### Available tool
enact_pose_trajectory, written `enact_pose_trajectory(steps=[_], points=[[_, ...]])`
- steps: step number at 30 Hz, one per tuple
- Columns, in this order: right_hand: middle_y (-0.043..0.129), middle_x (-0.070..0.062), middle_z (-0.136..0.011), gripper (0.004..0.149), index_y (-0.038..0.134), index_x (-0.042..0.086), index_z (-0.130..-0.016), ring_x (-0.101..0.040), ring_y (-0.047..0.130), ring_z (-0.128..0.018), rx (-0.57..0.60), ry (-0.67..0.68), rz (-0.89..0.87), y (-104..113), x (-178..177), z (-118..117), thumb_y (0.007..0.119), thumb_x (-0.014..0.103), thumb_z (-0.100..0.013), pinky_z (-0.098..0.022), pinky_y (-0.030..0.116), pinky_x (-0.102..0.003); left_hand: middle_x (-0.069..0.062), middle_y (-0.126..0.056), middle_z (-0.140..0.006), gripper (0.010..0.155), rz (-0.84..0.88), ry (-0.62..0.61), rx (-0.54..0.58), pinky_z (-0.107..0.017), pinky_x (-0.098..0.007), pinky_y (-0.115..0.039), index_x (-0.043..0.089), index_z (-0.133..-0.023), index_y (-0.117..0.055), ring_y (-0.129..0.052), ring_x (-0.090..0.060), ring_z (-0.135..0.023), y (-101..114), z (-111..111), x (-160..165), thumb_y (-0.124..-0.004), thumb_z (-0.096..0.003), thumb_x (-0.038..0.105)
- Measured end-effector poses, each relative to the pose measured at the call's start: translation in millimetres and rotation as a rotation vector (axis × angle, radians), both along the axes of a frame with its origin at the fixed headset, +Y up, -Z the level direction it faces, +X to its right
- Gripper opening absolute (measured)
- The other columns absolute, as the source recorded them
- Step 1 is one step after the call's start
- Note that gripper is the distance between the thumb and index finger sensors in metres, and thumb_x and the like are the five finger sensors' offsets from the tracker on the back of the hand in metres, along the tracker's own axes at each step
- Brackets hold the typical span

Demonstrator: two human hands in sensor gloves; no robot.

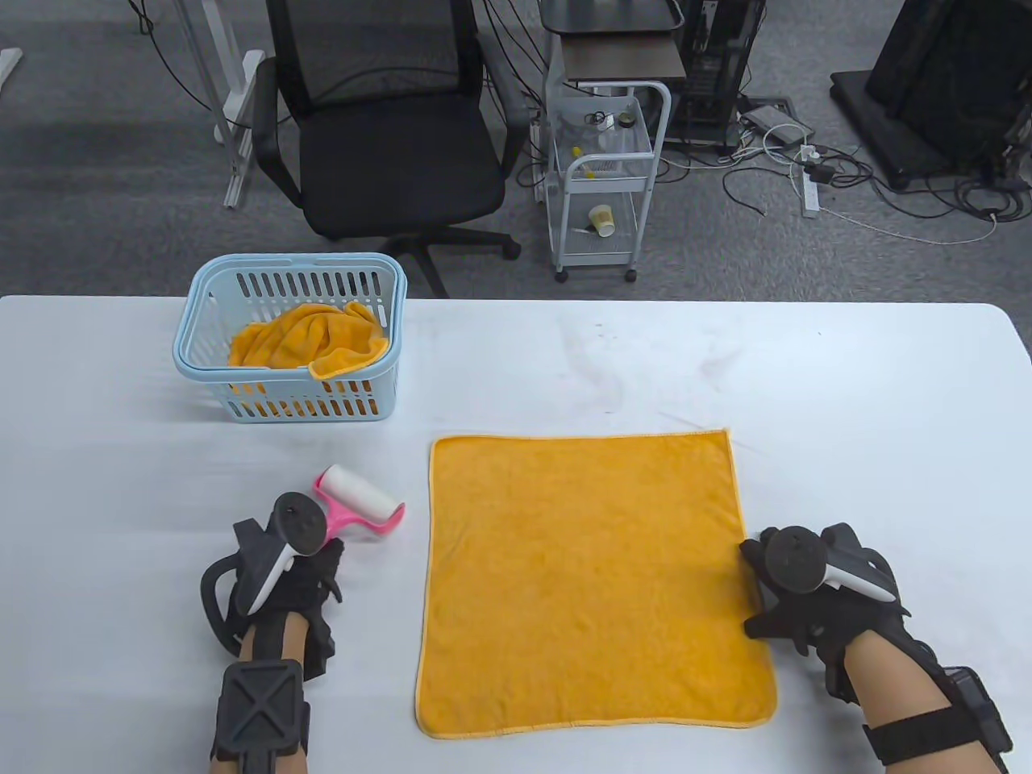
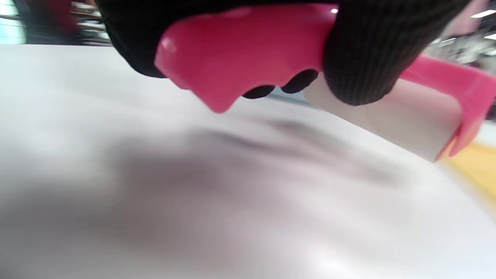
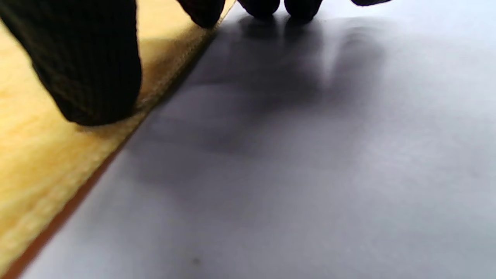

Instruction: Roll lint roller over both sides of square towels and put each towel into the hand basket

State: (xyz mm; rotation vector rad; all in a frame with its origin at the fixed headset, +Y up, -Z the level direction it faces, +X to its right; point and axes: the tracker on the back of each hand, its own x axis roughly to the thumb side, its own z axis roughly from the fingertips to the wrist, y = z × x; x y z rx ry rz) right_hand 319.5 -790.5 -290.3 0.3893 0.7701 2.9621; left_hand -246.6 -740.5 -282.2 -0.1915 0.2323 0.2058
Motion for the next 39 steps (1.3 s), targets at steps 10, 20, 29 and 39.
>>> enact_pose_trajectory(steps=[10,20,29,39], points=[[0.027,-0.022,-0.116,0.099,0.034,0.016,-0.114,-0.053,0.032,-0.105,-0.001,0.002,-0.006,0,0,1,0.089,0.057,-0.043,-0.068,0.042,-0.074,0.0,-0.085,-0.09,0.052,0.12,-0.703,-0.036,-0.048,-0.046,-0.093,0.035,-0.096,-0.062,-0.104,-0.024,-0.06,13,31,221,-0.076,-0.0494,0.053],[0.026,-0.022,-0.116,0.098,0.033,0.016,-0.114,-0.053,0.031,-0.104,0.0,0.009,0.001,-1,-1,1,0.087,0.057,-0.044,-0.068,0.042,-0.074,-0.001,-0.087,-0.087,0.054,-0.033,-0.88,-0.207,-0.043,-0.045,-0.093,0.032,-0.097,-0.063,-0.105,-0.026,-0.057,-26,50,274,-0.078,-0.0485,0.052],[0.027,-0.022,-0.116,0.098,0.034,0.016,-0.114,-0.054,0.032,-0.104,0.001,0.006,0.003,-2,-1,1,0.088,0.057,-0.044,-0.068,0.042,-0.074,0.004,-0.09,-0.082,0.041,-0.476,-0.7,-0.338,-0.044,-0.047,-0.093,0.037,-0.088,-0.068,-0.106,-0.024,-0.056,-7,62,185,-0.086,-0.0507,0.041],[0.027,-0.022,-0.116,0.097,0.034,0.016,-0.114,-0.054,0.031,-0.104,-0.001,0.007,0.002,-2,-1,1,0.088,0.057,-0.044,-0.068,0.042,-0.074,0.005,-0.086,-0.087,0.047,-0.475,-0.573,-0.378,-0.049,-0.047,-0.09,0.038,-0.092,-0.064,-0.102,-0.023,-0.062,14,62,111,-0.087,-0.0506,0.04]])
